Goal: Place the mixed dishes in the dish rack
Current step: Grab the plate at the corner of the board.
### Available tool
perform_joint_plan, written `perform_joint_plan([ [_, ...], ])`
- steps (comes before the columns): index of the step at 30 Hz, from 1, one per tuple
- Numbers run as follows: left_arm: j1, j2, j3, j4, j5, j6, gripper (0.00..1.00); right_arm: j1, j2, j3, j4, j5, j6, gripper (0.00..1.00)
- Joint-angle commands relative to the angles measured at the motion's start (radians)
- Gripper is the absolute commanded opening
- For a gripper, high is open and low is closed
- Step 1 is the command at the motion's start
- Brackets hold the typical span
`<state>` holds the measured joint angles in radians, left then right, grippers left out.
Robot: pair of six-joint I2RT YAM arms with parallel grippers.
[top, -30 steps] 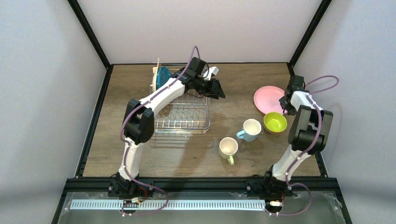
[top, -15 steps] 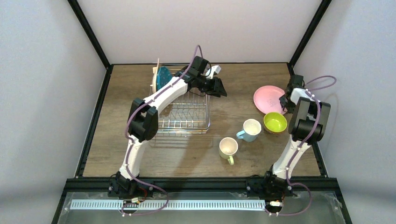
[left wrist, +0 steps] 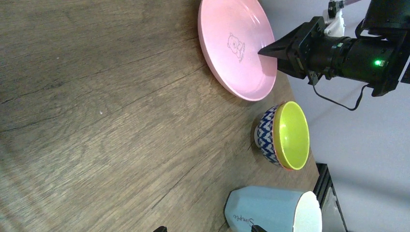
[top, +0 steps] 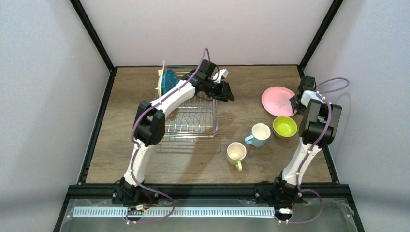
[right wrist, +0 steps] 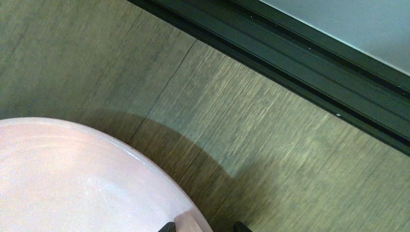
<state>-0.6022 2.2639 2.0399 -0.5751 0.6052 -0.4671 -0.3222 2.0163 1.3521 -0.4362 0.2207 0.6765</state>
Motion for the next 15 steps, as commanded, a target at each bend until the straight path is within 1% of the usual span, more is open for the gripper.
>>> perform_joint_plan([
  [1, -0.001, 0.02, 0.019, -0.023, -0.015, 0.018, 1.0, -0.004, 0.062, -0.039, 0.01, -0.038, 0.021, 0.61],
  [3, -0.001, 0.02, 0.017, -0.025, -0.019, 0.019, 1.0, -0.003, 0.062, -0.053, 0.019, -0.052, 0.026, 0.5],
  [5, -0.001, 0.019, 0.017, -0.027, -0.022, 0.018, 1.0, -0.002, 0.062, -0.061, 0.023, -0.06, 0.028, 0.33],
  [7, -0.001, 0.018, 0.017, -0.026, -0.025, 0.015, 1.0, -0.003, 0.062, -0.068, 0.023, -0.065, 0.027, 0.22],
  [8, -0.001, 0.016, 0.017, -0.027, -0.026, 0.015, 1.0, -0.002, 0.06, -0.071, 0.023, -0.065, 0.027, 0.18],
  [12, -0.001, 0.015, 0.014, -0.028, -0.031, 0.012, 1.0, -0.003, 0.048, -0.083, 0.025, -0.069, 0.022, 0.12],
  [15, -0.001, 0.013, 0.014, -0.026, -0.036, 0.004, 1.0, -0.003, 0.036, -0.089, 0.028, -0.081, 0.019, 0.02],
])
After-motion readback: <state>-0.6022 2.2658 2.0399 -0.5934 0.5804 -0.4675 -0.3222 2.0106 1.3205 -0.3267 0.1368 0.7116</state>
